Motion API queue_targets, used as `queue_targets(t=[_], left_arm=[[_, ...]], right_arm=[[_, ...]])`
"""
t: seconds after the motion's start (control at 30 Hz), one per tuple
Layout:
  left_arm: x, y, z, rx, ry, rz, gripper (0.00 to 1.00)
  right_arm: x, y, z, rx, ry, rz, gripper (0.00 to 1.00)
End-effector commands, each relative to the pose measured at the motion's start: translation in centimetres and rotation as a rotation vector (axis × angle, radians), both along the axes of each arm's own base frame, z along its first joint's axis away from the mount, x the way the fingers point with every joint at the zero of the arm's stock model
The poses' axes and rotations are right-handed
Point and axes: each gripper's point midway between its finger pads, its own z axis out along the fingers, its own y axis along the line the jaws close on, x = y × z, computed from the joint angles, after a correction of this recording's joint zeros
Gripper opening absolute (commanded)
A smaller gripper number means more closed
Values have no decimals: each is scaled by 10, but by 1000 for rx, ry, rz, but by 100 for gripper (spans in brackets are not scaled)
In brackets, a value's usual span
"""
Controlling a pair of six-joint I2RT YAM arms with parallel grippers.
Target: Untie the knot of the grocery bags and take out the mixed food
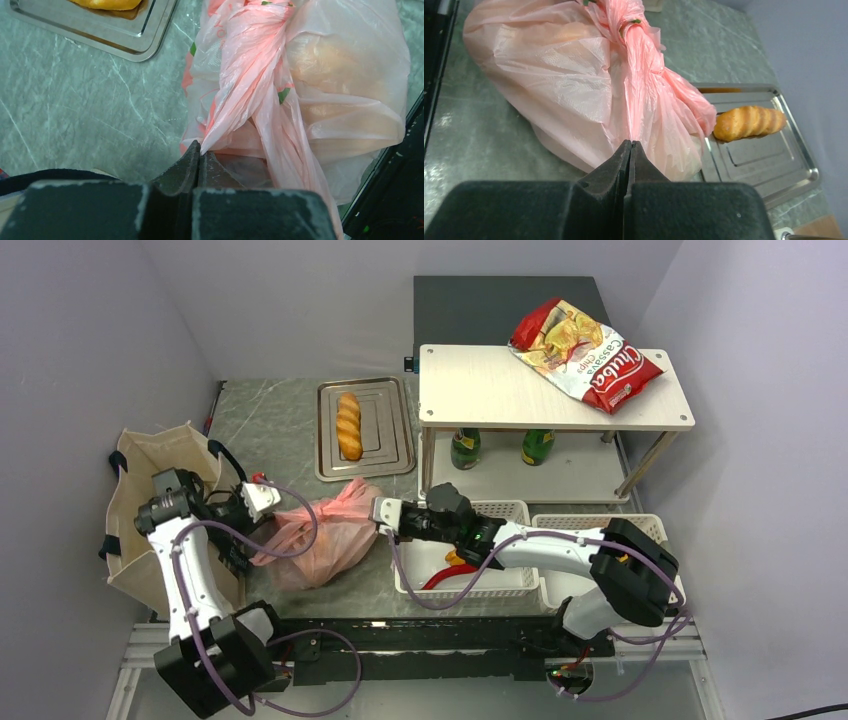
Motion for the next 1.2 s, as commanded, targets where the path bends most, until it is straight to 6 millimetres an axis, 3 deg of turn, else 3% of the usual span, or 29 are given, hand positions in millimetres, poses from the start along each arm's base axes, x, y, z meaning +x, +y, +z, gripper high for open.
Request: queue_targets(t=[0.0, 0.13, 0.23, 0.3, 0.43, 0.53, 0.67, 0.73, 0.8, 0.9, 1.03, 1.1, 1.17], left_arm=[[0, 7, 3, 151, -154, -84, 0], [9, 31, 9, 135, -140, 64, 0], [28, 66, 16, 26, -55, 249, 0], [34, 77, 24, -53, -5, 301, 0], [25, 64, 26, -53, -18, 229, 0], [8, 46, 15, 30, -74, 139, 0], [-11, 28, 1, 74, -86, 80, 0], [-15, 26, -1, 89, -89, 64, 0], [-16, 24, 0, 88, -90, 62, 0], [-15, 24, 5, 84, -96, 60, 0], [-14, 25, 9, 92, -103, 62, 0], [-15, 26, 7, 99, -97, 62, 0], [-17, 29, 4, 127, -88, 58, 0]], right_arm=[[-9, -4, -15, -57, 48, 34, 0], [-14, -14, -35, -124, 70, 47, 0], [-18, -27, -47, -152, 67, 54, 0], [-21, -31, -52, -160, 54, 63, 0], [-17, -20, -43, -153, 60, 76, 0], [-8, 2, -18, -115, 84, 76, 2], [1, 32, 23, -36, 148, 76, 45], [2, 44, 37, -5, 157, 85, 57], [0, 55, 43, 8, 154, 93, 63], [2, 70, 42, 4, 139, 101, 64], [8, 82, 23, -50, 118, 109, 62], [14, 83, 8, -96, 106, 99, 53], [20, 79, -5, -136, 91, 77, 37]])
